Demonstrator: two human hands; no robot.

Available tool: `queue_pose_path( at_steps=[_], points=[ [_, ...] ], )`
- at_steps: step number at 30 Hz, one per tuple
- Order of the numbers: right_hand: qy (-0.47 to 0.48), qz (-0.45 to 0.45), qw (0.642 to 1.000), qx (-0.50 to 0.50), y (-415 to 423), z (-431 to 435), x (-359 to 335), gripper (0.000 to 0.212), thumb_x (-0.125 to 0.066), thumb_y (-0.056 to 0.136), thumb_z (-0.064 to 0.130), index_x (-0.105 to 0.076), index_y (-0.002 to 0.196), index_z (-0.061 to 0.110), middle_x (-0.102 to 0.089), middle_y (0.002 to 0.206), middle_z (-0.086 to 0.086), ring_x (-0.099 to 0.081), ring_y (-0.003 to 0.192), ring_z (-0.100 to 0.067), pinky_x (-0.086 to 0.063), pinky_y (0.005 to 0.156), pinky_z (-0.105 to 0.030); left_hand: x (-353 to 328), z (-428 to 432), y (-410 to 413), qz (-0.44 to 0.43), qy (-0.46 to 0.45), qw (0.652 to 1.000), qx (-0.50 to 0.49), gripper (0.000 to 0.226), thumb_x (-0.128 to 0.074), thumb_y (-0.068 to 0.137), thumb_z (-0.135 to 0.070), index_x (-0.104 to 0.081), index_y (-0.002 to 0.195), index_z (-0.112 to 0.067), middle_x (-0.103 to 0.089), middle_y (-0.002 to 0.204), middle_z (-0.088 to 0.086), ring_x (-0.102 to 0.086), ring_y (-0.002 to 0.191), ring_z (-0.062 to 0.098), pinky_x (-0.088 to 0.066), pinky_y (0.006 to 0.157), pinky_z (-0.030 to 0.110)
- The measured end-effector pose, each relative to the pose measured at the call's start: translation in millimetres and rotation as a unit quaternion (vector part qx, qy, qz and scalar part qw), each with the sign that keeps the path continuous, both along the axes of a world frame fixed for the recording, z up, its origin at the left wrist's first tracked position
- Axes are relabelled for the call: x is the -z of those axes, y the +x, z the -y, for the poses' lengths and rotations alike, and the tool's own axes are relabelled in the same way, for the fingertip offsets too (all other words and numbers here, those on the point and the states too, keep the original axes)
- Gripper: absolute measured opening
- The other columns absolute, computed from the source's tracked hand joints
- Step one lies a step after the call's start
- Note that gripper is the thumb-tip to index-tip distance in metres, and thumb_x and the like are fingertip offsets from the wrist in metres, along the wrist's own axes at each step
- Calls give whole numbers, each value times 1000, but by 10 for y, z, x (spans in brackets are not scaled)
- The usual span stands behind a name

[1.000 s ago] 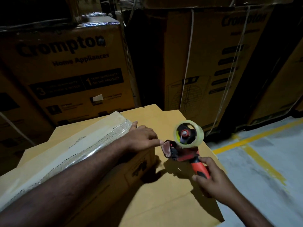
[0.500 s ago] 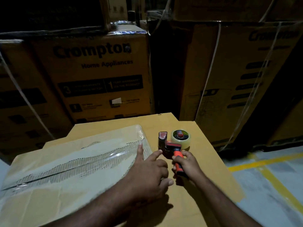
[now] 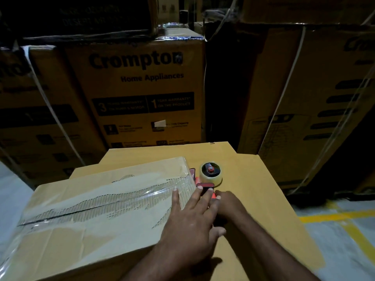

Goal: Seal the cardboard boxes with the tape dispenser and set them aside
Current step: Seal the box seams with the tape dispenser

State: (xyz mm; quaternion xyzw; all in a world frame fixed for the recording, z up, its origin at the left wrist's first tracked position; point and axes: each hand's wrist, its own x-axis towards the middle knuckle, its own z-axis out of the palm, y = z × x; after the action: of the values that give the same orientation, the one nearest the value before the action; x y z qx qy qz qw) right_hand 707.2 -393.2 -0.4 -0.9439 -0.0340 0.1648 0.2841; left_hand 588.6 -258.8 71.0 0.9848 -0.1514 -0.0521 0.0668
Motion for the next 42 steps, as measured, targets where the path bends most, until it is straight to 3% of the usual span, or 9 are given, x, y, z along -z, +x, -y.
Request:
queue_pose_path(
  at_steps=[2, 6, 11, 17, 23, 29, 34, 37, 42],
  points=[
    [-39, 77, 996, 10, -95, -52, -261, 26, -48, 96, 39, -66, 107, 23, -66, 105, -8, -63, 97, -28, -49, 76, -34, -151, -62, 44, -81, -85, 993, -14, 69, -25, 103, -63, 4, 161, -39, 14, 166, -14, 26, 150, 6, 27, 115, 58],
    [183, 251, 945, 104, -537, -221, -610, 26, -55, 98, 29, -69, 79, 17, -65, 71, 2, -61, 69, -21, -47, 60, -36, -377, -227, 337, 15, -319, 932, -169, 50, -39, 108, -40, -31, 157, -36, -50, 153, -3, -25, 152, 18, 1, 127, 48],
    [39, 256, 965, 32, -849, -583, -569, 31, -56, 98, 29, -65, 124, 15, -57, 125, -6, -50, 115, -25, -46, 94, -35, -213, -451, 1187, -2, -39, 980, -195, 87, -50, 90, -68, -19, 160, -29, -7, 170, 3, -2, 156, 29, 7, 116, 69],
    [-11, 213, 977, 18, -823, -596, -609, 23, -55, 101, 27, -65, 119, 15, -50, 122, -5, -45, 114, -23, -44, 93, -35, 7, -487, 1638, 37, -6, 974, -222, 56, -59, 84, -50, -61, 132, -20, -63, 129, 7, -53, 119, 30, -42, 98, 45],
    [-30, 216, 976, 11, -382, -722, -719, 17, -55, 96, 7, -67, 108, 7, -58, 111, -12, -55, 106, -27, -38, 78, -33, 1, -533, 1867, 19, -82, 960, -266, 17, -65, 81, -30, -74, 78, -16, -71, 76, 4, -65, 70, 25, -49, 59, 29],
    [38, 221, 972, 72, 182, -912, -651, 20, -56, 98, 9, -73, 107, 5, -65, 100, -15, -60, 85, -27, -33, 64, -29, 52, -692, 2065, -91, -140, 959, -228, 44, -53, 100, -51, -69, 80, -15, -67, 86, 5, -63, 86, 27, -49, 75, 35],
    [11, 231, 972, 49, 157, -862, -610, 26, -53, 100, 21, -74, 92, 8, -68, 91, -13, -60, 80, -28, -45, 62, -35, 92, -655, 2119, -91, -95, 967, -216, 30, -44, 99, -27, -65, 83, -12, -66, 98, 14, -62, 86, 28, -49, 78, 37],
    [-3, 230, 973, 34, -35, -753, -573, 31, -48, 102, 24, -72, 95, 5, -65, 88, -12, -53, 73, -26, -32, 60, -30, 117, -614, 2107, -58, -77, 973, -208, 35, -45, 97, -21, -65, 125, -12, -63, 130, 12, -59, 103, 31, -51, 90, 41],
    [-19, 248, 967, 53, -474, -616, -564, 27, -48, 103, 24, -70, 98, 9, -57, 84, -6, -53, 73, -22, -32, 55, -28, 100, -601, 2095, -52, -92, 972, -212, 32, -47, 99, -22, -68, 119, -7, -68, 120, 14, -52, 87, 27, -51, 85, 37]
  ],
)
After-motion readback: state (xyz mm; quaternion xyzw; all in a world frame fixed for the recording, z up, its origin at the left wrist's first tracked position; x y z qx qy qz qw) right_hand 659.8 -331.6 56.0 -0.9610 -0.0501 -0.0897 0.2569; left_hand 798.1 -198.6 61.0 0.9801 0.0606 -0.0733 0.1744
